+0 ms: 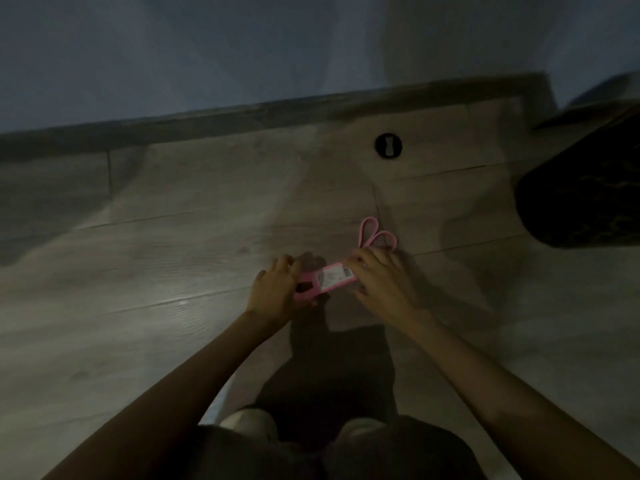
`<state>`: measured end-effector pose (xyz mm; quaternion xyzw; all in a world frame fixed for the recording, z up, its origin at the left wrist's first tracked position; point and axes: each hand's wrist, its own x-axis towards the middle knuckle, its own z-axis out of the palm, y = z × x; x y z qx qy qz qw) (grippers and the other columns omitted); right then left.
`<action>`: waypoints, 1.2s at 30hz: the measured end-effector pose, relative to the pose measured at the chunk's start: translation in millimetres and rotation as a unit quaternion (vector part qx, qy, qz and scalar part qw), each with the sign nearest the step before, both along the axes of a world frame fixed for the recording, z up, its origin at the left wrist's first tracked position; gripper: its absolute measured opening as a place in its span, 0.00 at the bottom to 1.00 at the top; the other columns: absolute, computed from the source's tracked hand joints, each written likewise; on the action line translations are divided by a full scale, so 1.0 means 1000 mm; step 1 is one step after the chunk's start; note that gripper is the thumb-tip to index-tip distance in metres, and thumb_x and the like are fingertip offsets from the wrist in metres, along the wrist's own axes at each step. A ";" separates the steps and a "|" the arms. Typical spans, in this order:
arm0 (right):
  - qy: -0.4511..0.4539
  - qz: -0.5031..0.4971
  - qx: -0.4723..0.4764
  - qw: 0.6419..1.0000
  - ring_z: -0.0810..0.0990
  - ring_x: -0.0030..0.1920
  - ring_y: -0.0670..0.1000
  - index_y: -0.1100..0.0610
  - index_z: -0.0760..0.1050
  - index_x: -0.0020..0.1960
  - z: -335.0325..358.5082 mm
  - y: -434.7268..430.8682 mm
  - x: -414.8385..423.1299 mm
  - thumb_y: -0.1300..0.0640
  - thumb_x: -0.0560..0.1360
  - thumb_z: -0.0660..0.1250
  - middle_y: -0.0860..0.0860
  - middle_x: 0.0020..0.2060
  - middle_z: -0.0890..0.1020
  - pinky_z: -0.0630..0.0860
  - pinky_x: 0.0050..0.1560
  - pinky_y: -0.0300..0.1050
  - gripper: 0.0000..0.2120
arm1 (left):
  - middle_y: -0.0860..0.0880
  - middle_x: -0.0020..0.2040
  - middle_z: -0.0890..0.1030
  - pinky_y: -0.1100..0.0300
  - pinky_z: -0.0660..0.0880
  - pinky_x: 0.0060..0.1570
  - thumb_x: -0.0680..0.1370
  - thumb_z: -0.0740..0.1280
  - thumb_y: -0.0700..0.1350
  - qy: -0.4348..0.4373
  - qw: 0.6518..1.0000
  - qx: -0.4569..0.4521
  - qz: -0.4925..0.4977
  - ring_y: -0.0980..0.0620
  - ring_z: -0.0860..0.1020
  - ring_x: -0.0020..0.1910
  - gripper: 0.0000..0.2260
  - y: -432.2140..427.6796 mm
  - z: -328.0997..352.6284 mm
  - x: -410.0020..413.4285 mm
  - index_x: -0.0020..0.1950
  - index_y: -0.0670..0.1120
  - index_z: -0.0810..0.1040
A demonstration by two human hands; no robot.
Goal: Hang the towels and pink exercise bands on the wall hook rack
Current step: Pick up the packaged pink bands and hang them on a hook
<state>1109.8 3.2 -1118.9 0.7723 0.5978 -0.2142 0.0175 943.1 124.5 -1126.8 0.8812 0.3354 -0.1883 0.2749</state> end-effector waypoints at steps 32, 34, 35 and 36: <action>-0.216 -0.012 0.198 0.956 0.78 0.43 0.57 0.59 0.75 0.55 0.458 0.012 0.004 0.45 0.65 0.74 0.55 0.46 0.81 0.72 0.43 0.49 0.26 | 0.48 0.53 0.80 0.63 0.78 0.46 0.77 0.66 0.45 -0.293 0.921 -0.178 0.183 0.51 0.80 0.47 0.12 0.056 0.472 0.010 0.61 0.48 0.76; -0.227 -0.025 0.226 0.947 0.75 0.43 0.57 0.58 0.72 0.56 0.532 0.011 0.002 0.45 0.69 0.68 0.53 0.46 0.80 0.70 0.42 0.49 0.22 | 0.47 0.51 0.81 0.62 0.79 0.46 0.76 0.67 0.44 -0.330 0.911 -0.178 0.175 0.51 0.81 0.46 0.11 0.061 0.547 0.013 0.59 0.46 0.78; -0.233 -0.029 0.236 0.943 0.76 0.43 0.56 0.57 0.72 0.56 0.570 0.011 0.000 0.45 0.71 0.64 0.53 0.46 0.80 0.70 0.42 0.50 0.20 | 0.47 0.51 0.82 0.62 0.79 0.46 0.76 0.68 0.43 -0.347 0.908 -0.168 0.165 0.53 0.81 0.45 0.11 0.063 0.582 0.014 0.57 0.45 0.79; -0.232 -0.032 0.242 0.942 0.76 0.42 0.57 0.57 0.71 0.56 0.606 0.011 -0.001 0.45 0.72 0.60 0.53 0.45 0.80 0.71 0.42 0.50 0.19 | 0.48 0.50 0.82 0.64 0.79 0.46 0.75 0.69 0.42 -0.362 0.905 -0.160 0.156 0.56 0.81 0.44 0.10 0.065 0.616 0.016 0.56 0.45 0.79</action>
